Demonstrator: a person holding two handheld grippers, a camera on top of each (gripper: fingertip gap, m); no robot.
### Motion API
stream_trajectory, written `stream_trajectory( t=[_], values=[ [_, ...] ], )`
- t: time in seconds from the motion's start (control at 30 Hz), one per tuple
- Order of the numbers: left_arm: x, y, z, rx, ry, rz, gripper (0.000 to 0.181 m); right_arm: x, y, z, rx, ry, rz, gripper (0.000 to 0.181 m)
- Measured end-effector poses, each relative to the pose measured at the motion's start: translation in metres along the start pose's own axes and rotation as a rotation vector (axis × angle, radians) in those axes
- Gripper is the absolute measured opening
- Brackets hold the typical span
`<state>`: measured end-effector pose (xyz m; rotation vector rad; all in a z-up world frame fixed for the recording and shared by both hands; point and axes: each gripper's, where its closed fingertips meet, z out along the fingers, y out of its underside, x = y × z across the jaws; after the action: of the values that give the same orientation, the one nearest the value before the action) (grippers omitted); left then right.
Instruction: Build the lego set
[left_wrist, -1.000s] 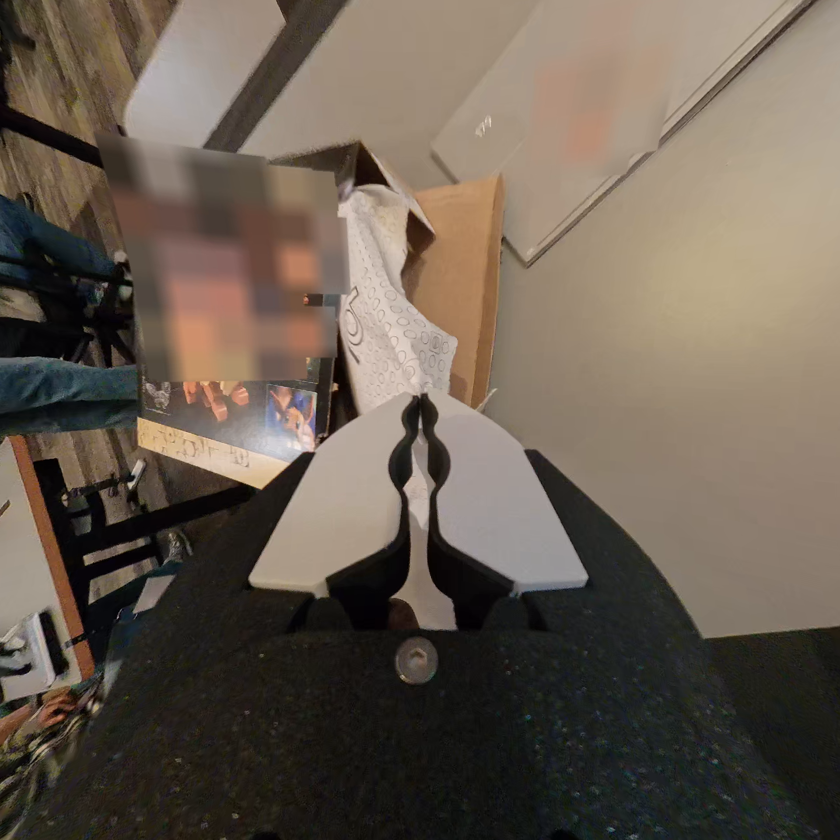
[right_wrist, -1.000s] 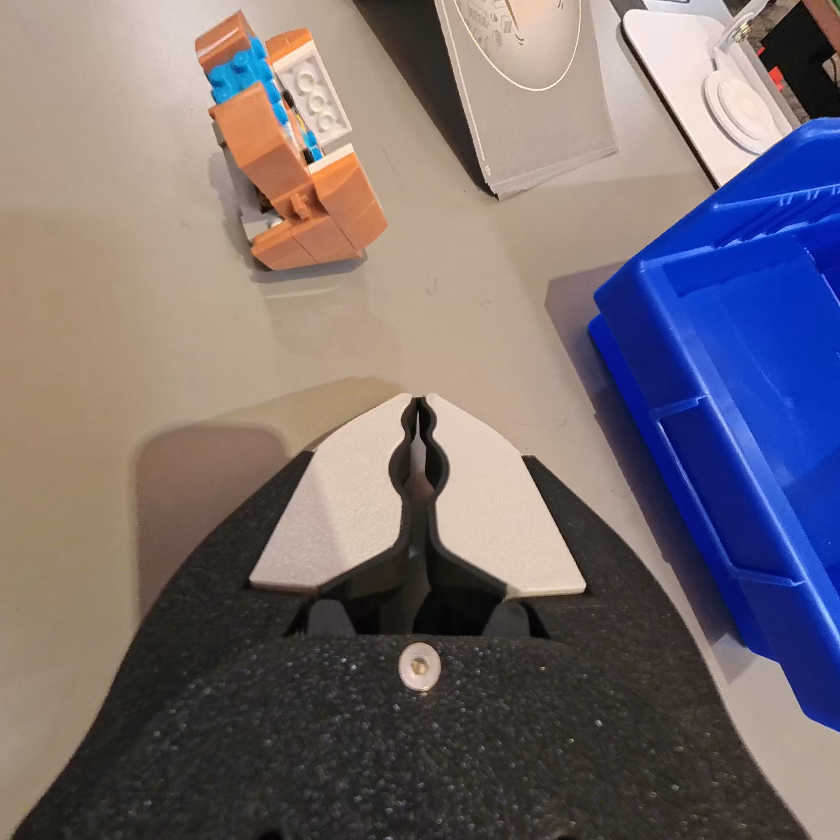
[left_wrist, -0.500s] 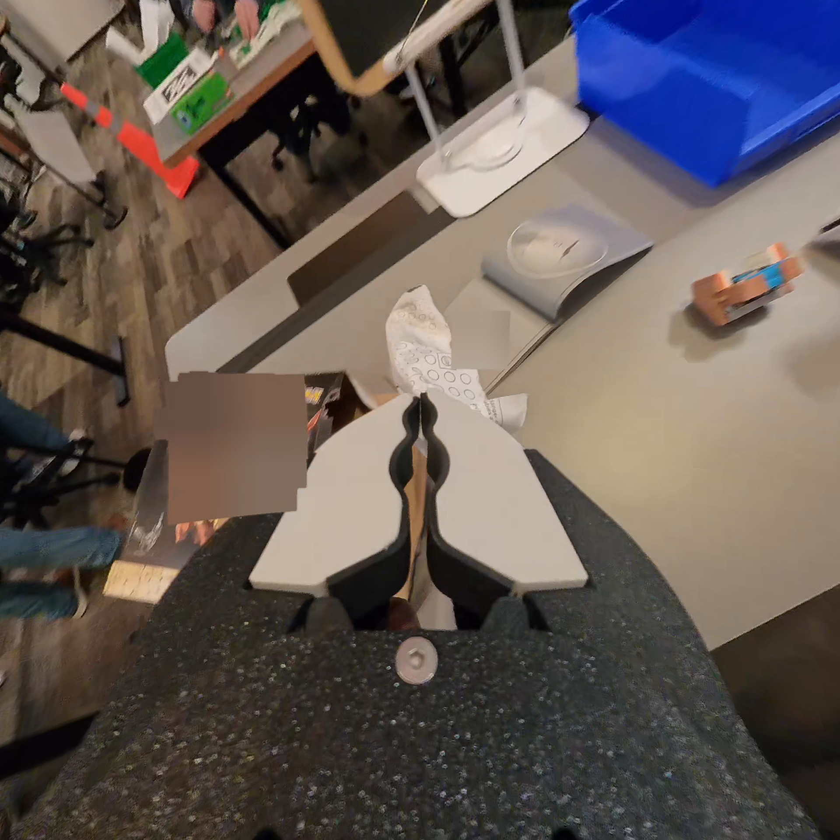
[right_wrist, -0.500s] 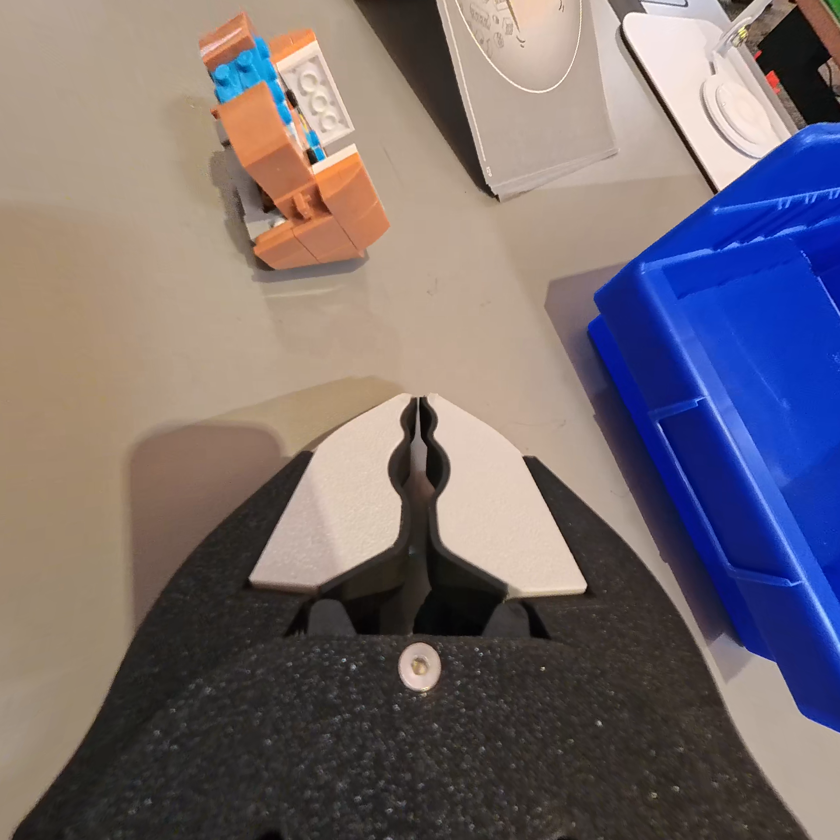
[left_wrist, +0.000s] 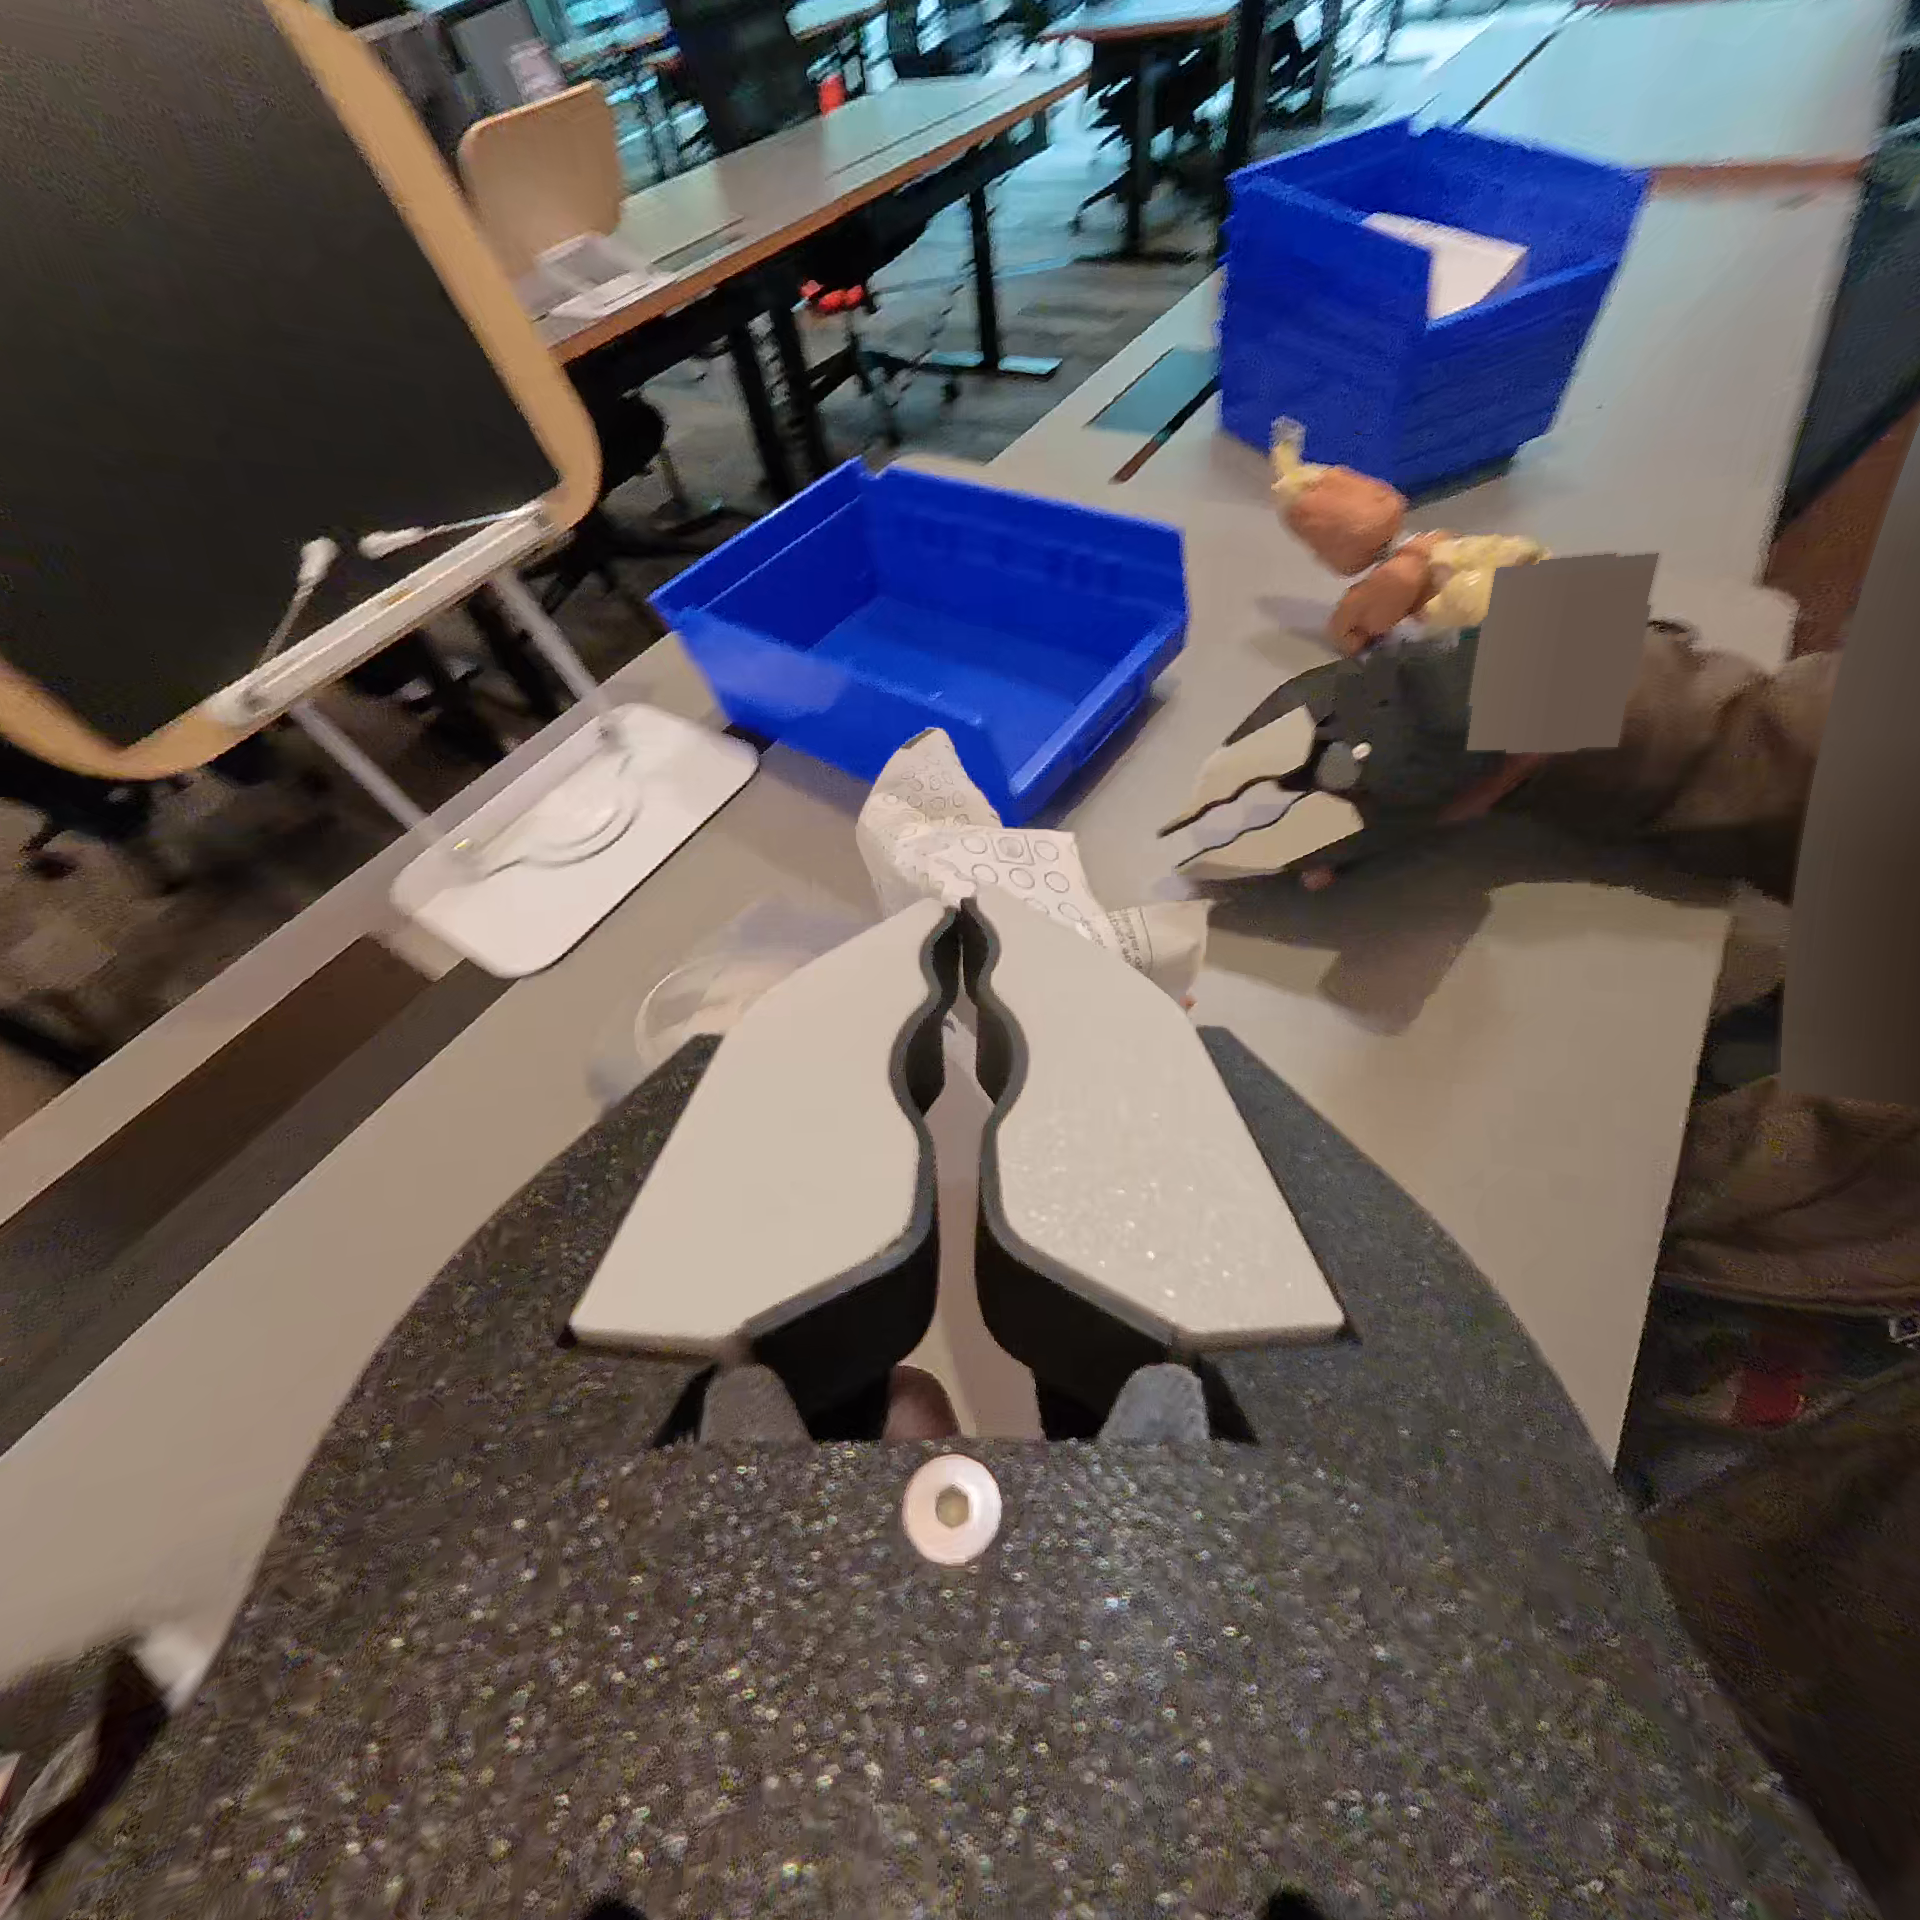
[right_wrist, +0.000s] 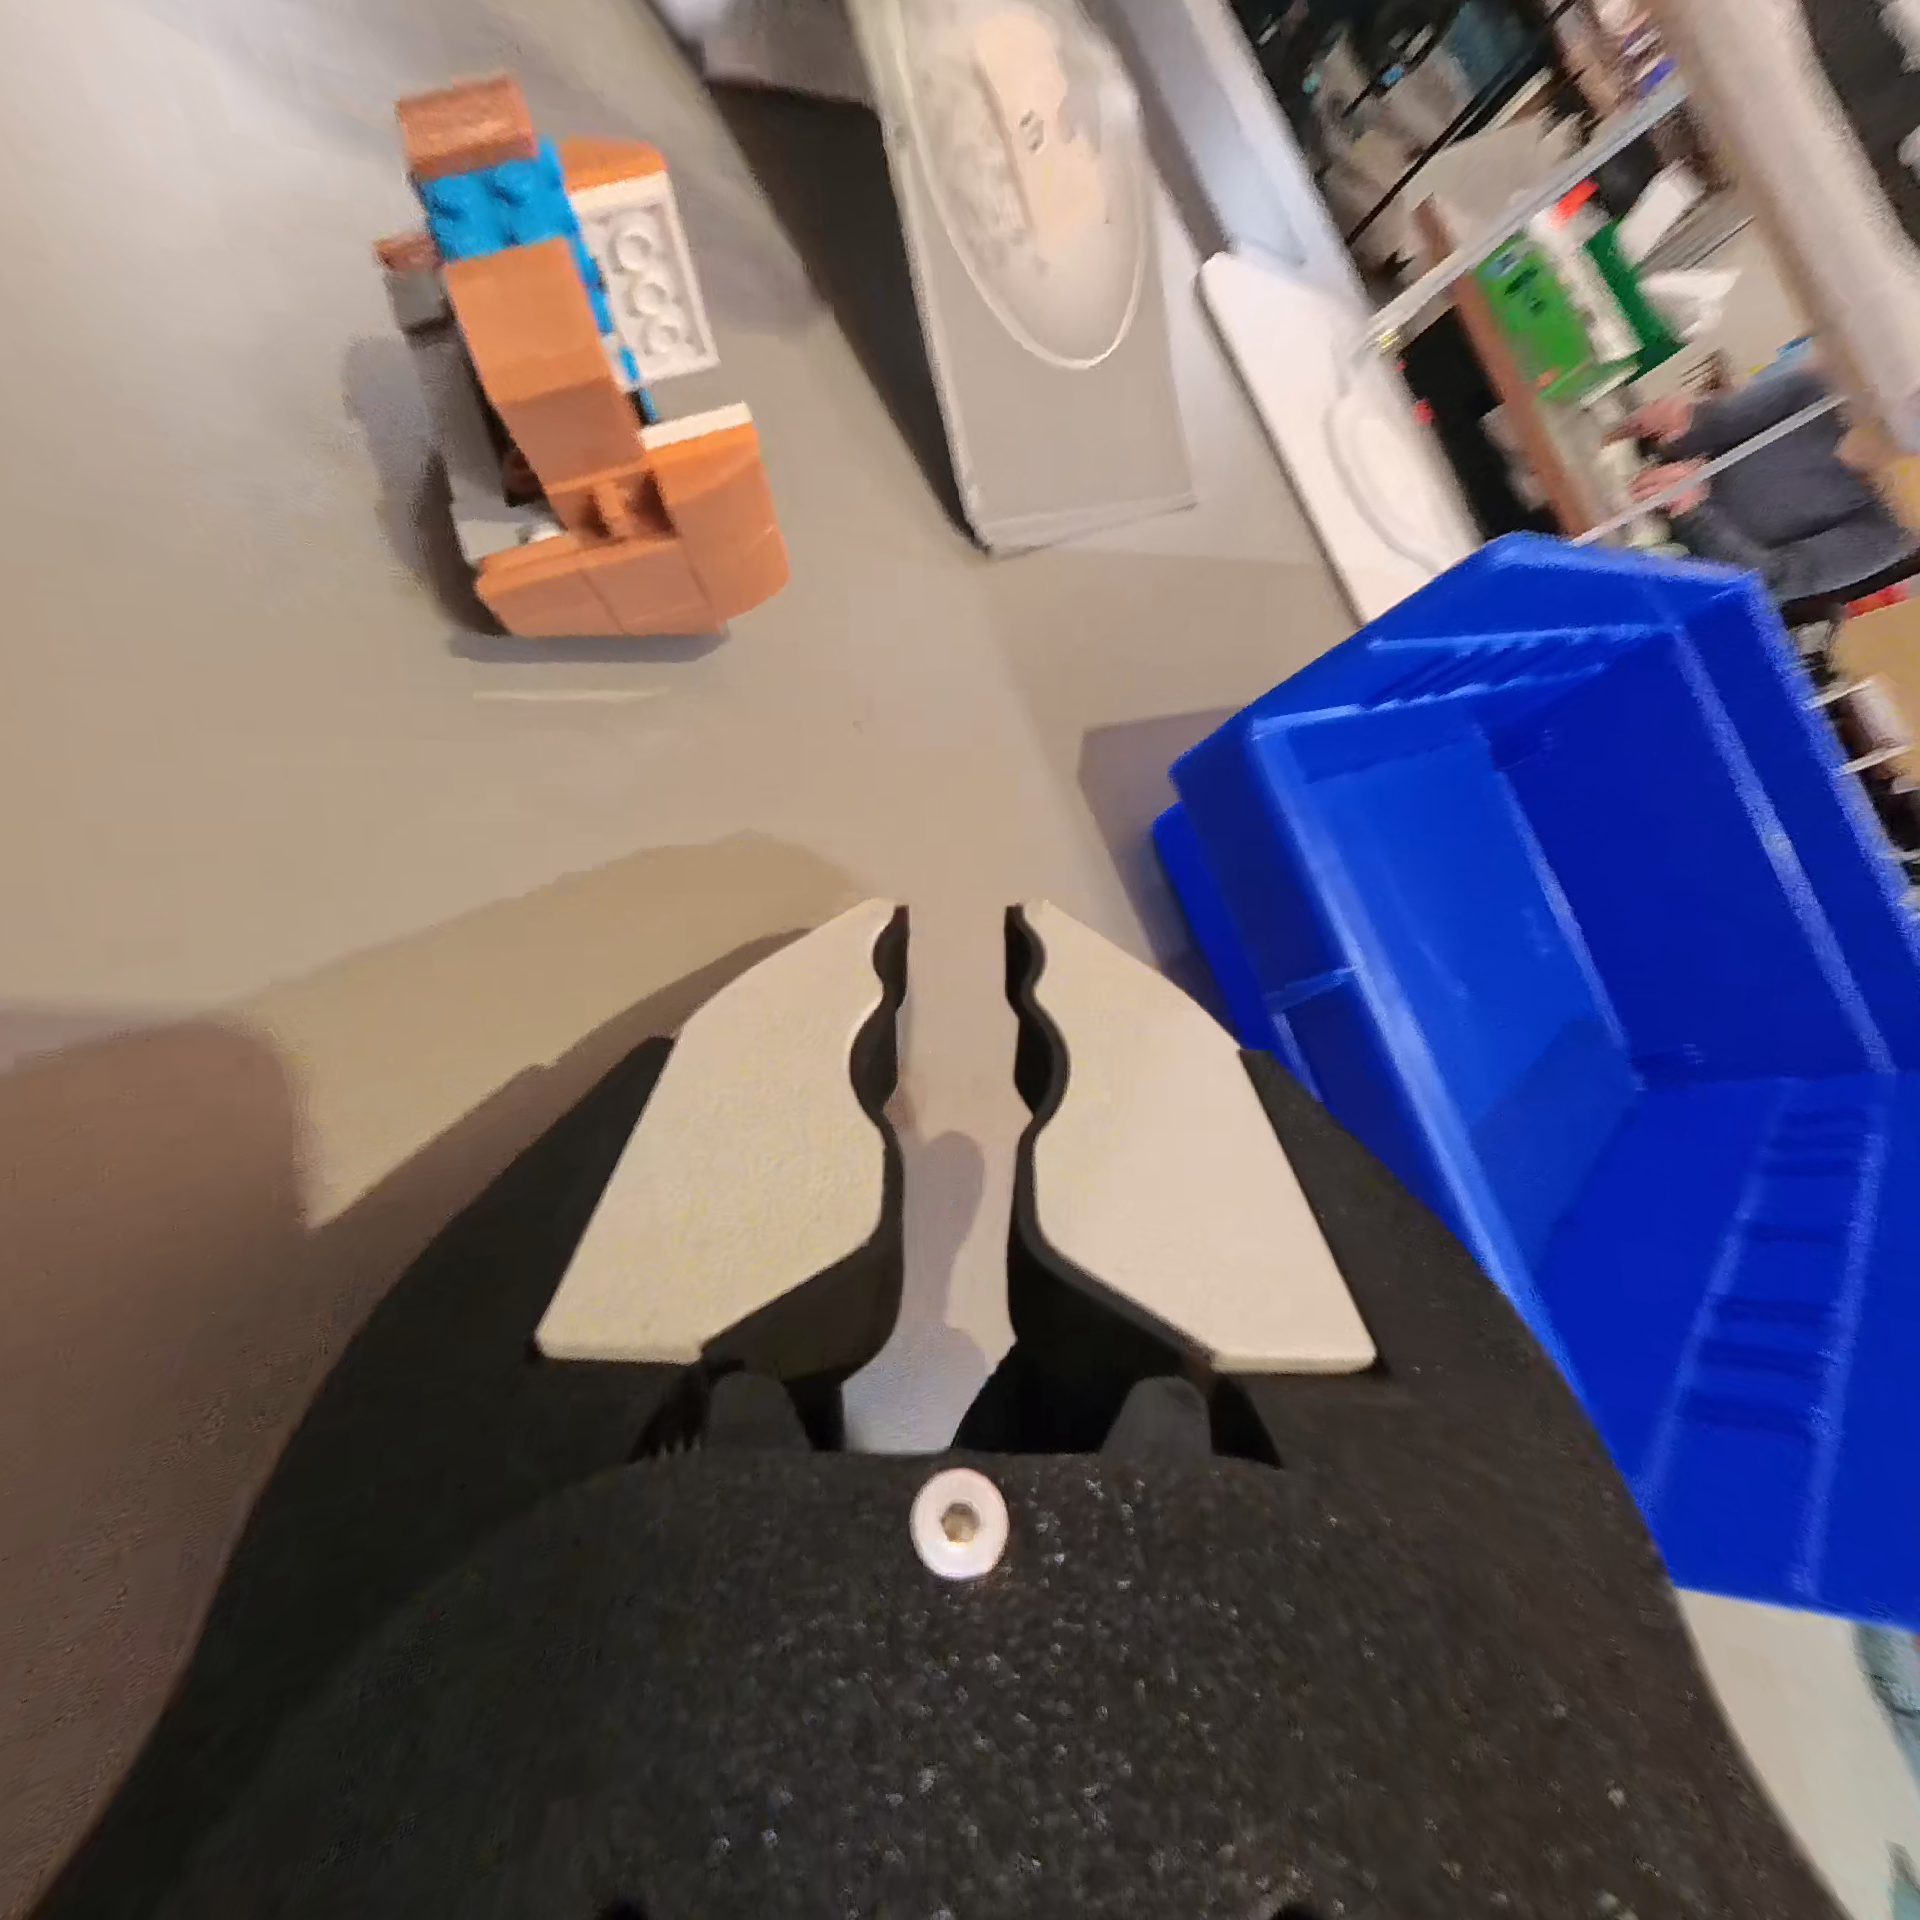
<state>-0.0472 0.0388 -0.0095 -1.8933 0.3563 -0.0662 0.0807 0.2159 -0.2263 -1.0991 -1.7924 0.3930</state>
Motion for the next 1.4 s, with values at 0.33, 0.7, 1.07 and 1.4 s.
stream_trajectory(
  t=[0.33, 0.7, 1.07, 1.4],
  values=[
    [0.004, -0.007, 0.068, 0.099, 0.191, -0.005, 0.0, 0.049, -0.082, -0.042, 0.373, 0.294, -0.098, 0.022],
    [-0.011, 0.01, 0.072, 0.156, 0.189, -0.074, 0.0, -0.005, -0.189, 0.001, 0.463, 0.192, -0.321, 0.02],
    [-0.013, 0.025, 0.062, 0.165, 0.227, -0.101, 0.0, 0.003, -0.189, 0.039, 0.354, 0.287, -0.292, 0.022],
    [-0.013, 0.046, 0.045, 0.123, 0.249, -0.087, 0.0, 0.008, -0.196, 0.036, 0.327, 0.335, -0.442, 0.0]
  ],
)
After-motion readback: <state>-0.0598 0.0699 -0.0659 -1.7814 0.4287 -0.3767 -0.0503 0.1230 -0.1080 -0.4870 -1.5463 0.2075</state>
